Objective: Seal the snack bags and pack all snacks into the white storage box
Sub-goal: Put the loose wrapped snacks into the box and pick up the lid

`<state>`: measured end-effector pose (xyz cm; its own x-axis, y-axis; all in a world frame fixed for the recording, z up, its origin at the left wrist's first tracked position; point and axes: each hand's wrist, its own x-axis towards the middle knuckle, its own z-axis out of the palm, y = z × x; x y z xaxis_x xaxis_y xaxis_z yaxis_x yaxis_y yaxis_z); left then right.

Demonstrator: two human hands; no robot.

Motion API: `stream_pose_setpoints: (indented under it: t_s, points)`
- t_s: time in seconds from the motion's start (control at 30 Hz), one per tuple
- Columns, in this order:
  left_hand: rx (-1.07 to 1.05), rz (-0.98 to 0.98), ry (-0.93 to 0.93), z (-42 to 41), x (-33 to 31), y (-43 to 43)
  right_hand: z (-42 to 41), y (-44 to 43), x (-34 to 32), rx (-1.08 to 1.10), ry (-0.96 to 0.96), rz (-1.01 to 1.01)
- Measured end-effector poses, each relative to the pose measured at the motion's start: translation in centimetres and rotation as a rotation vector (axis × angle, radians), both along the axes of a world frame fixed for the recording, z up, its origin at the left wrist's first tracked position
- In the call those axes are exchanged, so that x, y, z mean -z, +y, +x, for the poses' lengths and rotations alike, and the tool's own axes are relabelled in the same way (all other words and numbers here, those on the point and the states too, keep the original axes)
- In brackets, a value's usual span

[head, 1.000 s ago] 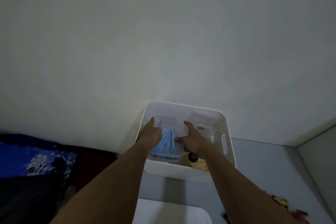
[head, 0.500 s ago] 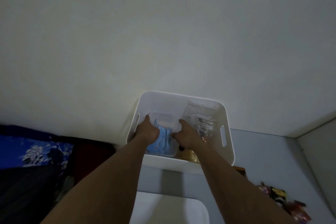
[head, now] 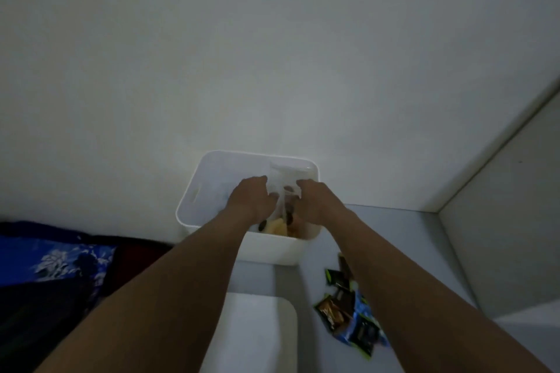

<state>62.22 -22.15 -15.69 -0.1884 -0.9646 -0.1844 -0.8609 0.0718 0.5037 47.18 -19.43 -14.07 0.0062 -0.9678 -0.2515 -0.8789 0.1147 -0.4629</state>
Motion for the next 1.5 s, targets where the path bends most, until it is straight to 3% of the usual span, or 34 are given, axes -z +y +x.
stream_pose_setpoints:
  t_s: [0.2,0.43,0.63,0.77,0.87,0.97,1.13,1.5]
  points:
    - [0.076,-0.114,0.057,-7.6,-1.1,6.2,-8.6,5.6,-0.9,0.035,0.092,-0.011]
    - [0.199,-0.343,0.034,-14.3,5.1,13.7,-17.6,12.4,5.1,0.082,0.101,0.102]
    - [0.241,-0.171,-0.045,-16.1,13.6,16.9,-21.0,16.9,13.6,0.134,0.046,0.175]
    - [0.265,-0.048,-0.288,-17.5,19.0,17.5,-21.8,18.2,19.0,0.136,0.122,0.211]
    - [0.287,-0.032,-0.371,-17.5,21.8,18.2,-21.6,19.0,22.0,0.091,0.279,0.117]
    - [0.296,-0.242,-0.401,-17.2,22.9,18.6,-21.6,19.2,23.5,0.093,0.412,-0.103]
    - [0.296,-0.398,-0.209,-17.0,23.8,17.9,-21.9,18.2,24.0,-0.006,0.452,-0.167]
    - [0.284,-0.539,-0.069,-16.9,17.9,15.2,-22.1,15.5,16.1,-0.056,0.482,-0.247]
